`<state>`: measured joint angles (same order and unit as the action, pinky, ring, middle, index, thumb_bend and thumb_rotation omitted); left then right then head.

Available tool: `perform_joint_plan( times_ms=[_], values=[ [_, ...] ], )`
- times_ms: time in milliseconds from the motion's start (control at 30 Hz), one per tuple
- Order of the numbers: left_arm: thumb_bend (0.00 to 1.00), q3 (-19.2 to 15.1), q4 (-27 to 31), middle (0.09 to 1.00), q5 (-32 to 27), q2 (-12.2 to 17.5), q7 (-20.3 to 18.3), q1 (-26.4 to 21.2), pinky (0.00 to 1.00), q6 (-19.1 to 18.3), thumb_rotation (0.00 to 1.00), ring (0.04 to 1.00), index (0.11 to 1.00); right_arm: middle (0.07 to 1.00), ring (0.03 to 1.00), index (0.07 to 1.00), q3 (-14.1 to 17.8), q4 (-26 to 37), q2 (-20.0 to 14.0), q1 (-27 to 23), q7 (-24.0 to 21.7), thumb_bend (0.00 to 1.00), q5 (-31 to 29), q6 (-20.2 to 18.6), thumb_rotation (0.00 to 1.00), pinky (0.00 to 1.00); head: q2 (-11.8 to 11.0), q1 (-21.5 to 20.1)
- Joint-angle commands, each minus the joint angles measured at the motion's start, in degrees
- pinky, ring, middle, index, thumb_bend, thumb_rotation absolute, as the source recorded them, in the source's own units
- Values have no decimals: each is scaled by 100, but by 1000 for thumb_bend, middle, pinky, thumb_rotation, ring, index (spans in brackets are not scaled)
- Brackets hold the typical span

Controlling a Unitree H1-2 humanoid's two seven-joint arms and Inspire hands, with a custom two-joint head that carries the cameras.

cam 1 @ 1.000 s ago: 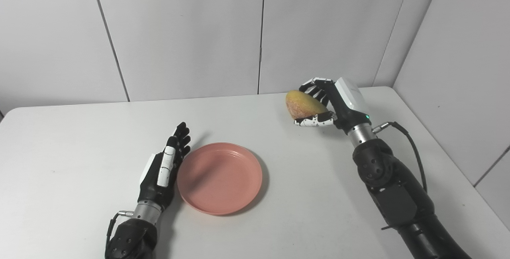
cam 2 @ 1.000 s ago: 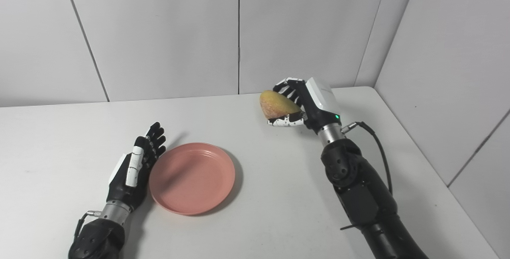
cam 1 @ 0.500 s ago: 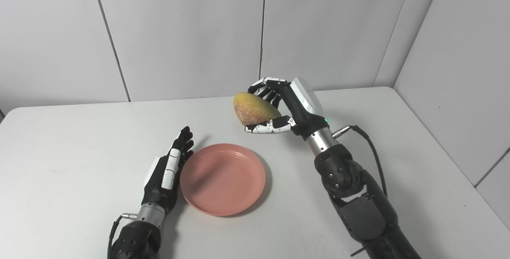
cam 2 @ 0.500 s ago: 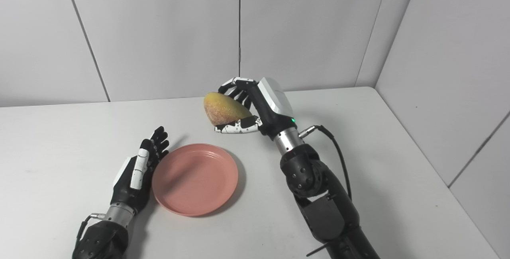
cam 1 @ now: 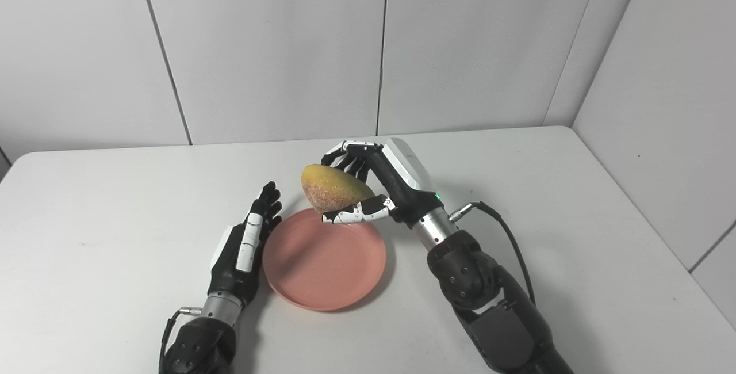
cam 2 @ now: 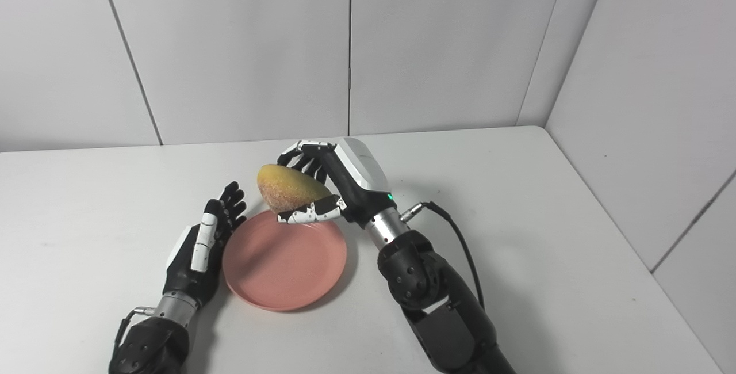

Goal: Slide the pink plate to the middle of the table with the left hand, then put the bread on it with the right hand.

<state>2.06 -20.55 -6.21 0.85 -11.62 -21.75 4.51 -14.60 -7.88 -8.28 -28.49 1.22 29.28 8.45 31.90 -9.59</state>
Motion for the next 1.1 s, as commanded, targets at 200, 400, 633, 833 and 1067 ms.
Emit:
perform_joint_plan(
  times_ms=[200,400,633,833,1067],
  values=[
    [805,76,83,978,22,-189,88,100,1000,10,1000,1000,951,470,408,545,-68,98,-95,47,-87,510,-53,390,0,375,96,366],
    [782,33,41,964,-10,-297,143,90,1000,173,1000,1000,938,463,404,548,-117,1,-191,116,-173,509,-23,431,0,369,154,535],
    [748,33,65,958,43,-402,286,77,1000,181,1000,986,928,468,401,546,-170,-159,-298,175,-166,509,-30,732,0,352,193,739],
    [708,27,126,943,65,-473,389,103,1000,183,1000,974,912,467,392,548,-263,-315,-325,179,-125,508,155,929,0,328,210,736],
    [699,25,154,945,60,-461,390,112,1000,170,1000,973,911,474,404,546,-298,-618,-230,160,3,509,298,1002,0,379,218,689]
  ],
)
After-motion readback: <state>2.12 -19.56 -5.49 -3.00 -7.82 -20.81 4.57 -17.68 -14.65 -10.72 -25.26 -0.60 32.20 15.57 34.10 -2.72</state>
